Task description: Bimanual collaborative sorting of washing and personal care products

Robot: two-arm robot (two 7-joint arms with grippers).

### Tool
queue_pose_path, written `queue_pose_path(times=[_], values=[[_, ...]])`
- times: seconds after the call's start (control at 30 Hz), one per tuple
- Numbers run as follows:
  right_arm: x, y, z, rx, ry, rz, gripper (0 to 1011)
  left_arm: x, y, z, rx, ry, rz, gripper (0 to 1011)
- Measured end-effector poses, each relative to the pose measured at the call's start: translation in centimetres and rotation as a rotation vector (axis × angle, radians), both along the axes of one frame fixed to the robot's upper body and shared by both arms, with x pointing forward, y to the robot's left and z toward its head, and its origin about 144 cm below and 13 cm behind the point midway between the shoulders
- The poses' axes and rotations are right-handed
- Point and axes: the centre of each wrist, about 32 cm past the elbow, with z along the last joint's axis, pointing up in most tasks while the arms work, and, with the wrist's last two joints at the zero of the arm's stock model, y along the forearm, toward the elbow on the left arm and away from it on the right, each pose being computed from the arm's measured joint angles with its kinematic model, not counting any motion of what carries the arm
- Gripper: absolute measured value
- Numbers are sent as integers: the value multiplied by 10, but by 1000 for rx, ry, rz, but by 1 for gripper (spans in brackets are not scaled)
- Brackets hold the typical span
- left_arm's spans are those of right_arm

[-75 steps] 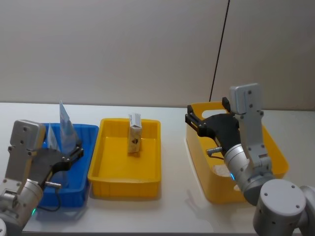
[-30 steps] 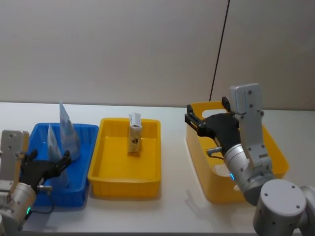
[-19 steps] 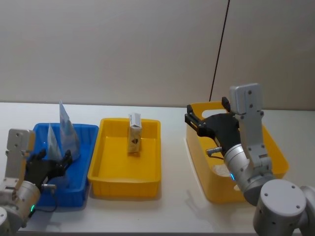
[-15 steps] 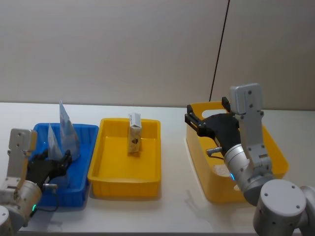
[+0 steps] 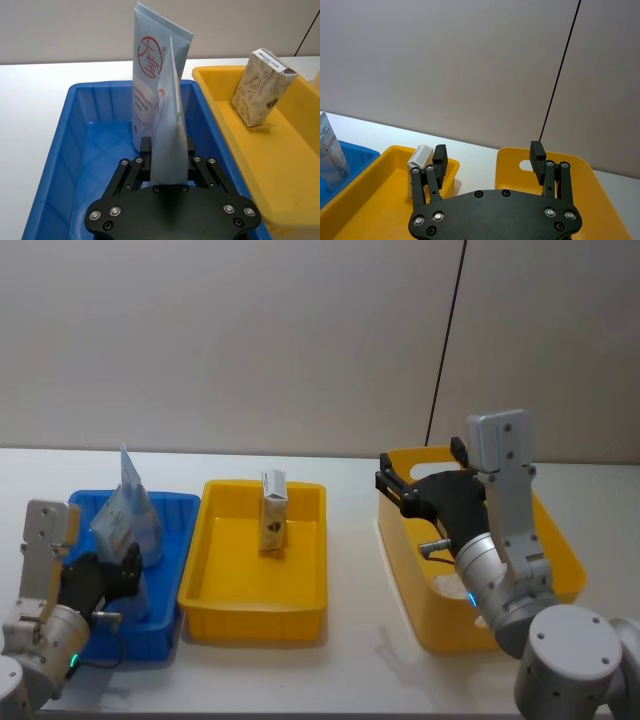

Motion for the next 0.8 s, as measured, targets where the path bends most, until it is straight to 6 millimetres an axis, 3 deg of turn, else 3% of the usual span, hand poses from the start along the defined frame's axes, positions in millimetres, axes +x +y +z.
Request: queue_pose_path(times=[0.4,0.8], values=[[0,0,0,0,0,0,1004,-3,2,11,0,-101,-30,290],[0,0,0,0,0,0,1004,-10,11,38,40,-251,-134,280]])
